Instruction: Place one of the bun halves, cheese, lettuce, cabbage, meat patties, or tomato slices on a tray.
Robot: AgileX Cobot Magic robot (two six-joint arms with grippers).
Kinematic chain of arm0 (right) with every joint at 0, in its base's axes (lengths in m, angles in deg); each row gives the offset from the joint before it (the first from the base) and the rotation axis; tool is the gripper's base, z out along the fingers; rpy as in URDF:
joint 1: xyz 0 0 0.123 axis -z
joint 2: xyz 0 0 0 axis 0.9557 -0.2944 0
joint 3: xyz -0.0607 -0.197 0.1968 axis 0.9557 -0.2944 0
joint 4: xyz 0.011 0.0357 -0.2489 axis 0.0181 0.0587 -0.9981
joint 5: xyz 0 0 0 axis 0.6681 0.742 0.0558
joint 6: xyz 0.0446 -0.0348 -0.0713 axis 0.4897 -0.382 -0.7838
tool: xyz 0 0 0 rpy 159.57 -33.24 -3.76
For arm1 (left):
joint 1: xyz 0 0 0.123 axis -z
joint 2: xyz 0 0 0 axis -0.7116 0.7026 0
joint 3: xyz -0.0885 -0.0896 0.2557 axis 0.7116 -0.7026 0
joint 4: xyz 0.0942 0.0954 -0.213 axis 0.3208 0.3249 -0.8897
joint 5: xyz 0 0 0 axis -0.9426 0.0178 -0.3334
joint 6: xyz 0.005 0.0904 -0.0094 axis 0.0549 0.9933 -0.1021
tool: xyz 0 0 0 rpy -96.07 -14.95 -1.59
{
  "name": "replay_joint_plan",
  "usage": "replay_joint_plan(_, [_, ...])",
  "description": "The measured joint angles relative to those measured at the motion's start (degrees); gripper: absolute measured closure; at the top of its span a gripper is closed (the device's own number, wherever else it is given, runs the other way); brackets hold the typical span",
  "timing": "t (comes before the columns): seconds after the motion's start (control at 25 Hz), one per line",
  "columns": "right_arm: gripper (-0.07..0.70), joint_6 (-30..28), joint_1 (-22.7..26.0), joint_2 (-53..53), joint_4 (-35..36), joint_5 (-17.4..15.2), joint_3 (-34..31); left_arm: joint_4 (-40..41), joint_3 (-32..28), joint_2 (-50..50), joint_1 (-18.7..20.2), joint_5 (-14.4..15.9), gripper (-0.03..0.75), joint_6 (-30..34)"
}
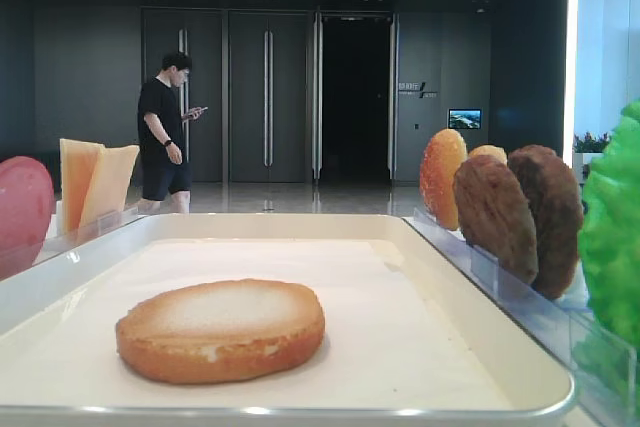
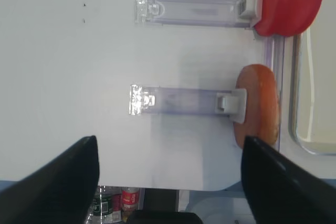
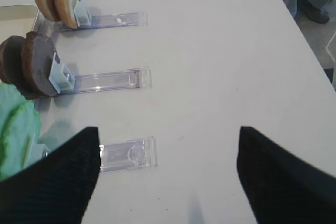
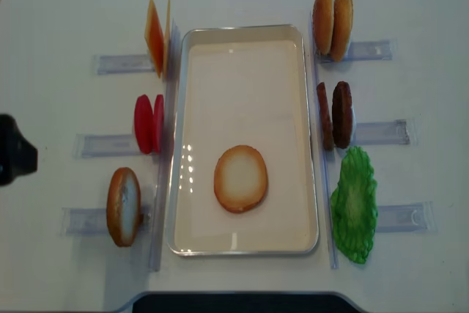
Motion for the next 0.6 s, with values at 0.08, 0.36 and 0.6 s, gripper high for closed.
replay_joint_plan(0.08, [0.091, 0.0, 0.0, 0.0, 0.0, 0.0, 0.0, 0.0, -3.09, -5.46, 0.0, 0.05, 0.071, 0.23])
replay_joint_plan(0.36, [0.091, 0.0, 0.0, 0.0, 0.0, 0.0, 0.0, 0.46, -13.73, -22.66, 0.0, 0.11, 0.071, 4.45])
replay_joint_plan(0.6, [0.091, 0.0, 0.0, 0.0, 0.0, 0.0, 0.0, 0.14, -19.94, -33.52, 0.0, -2.84, 0.072, 5.13])
